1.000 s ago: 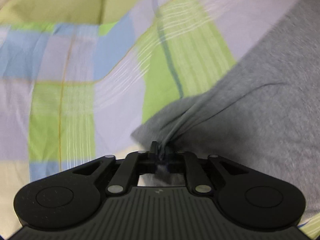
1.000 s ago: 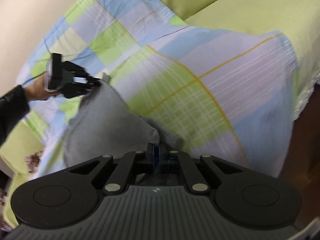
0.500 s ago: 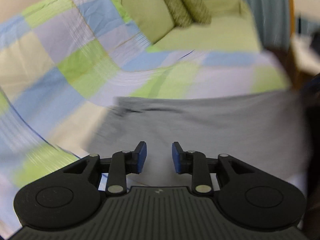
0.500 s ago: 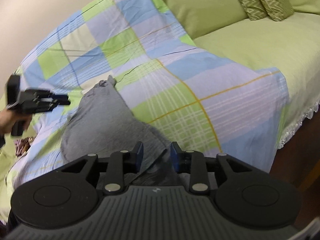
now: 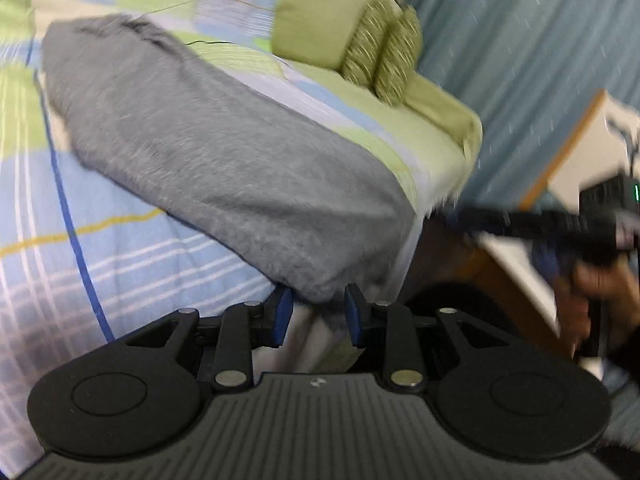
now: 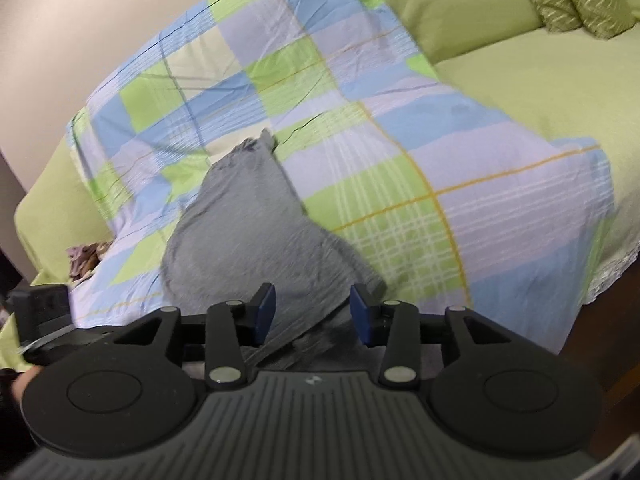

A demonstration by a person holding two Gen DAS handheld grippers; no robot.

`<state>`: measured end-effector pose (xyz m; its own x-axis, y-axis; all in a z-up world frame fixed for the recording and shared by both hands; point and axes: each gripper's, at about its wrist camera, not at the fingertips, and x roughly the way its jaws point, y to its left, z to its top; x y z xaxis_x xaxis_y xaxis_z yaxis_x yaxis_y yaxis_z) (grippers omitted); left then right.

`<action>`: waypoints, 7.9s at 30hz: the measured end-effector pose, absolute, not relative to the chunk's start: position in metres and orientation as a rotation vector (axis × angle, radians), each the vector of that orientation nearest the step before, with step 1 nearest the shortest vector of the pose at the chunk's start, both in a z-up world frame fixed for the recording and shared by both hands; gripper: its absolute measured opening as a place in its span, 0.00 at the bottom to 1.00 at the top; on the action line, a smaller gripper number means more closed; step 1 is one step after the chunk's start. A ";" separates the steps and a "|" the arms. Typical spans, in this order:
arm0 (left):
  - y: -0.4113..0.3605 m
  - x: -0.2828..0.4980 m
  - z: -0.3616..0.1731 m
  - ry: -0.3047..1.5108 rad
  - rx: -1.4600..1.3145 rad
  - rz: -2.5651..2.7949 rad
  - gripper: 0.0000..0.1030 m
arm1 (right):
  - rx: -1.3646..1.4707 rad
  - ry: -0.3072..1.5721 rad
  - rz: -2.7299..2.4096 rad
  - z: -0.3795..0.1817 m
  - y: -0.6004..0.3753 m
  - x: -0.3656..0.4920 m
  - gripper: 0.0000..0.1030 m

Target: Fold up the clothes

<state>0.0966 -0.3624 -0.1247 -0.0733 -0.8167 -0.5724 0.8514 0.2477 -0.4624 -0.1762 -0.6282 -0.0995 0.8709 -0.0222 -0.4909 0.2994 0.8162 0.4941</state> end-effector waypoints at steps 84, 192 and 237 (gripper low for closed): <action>-0.382 0.116 -0.180 1.213 -0.424 -1.359 0.01 | -0.247 0.803 -0.168 -0.110 -0.496 -0.140 0.25; -0.306 0.135 -0.127 1.184 -0.389 -1.457 0.01 | 0.781 0.673 0.359 -0.137 -0.650 -0.091 0.02; -0.390 0.389 -0.087 0.816 -0.165 -1.223 0.49 | 0.424 0.451 0.223 -0.077 -0.710 0.149 0.43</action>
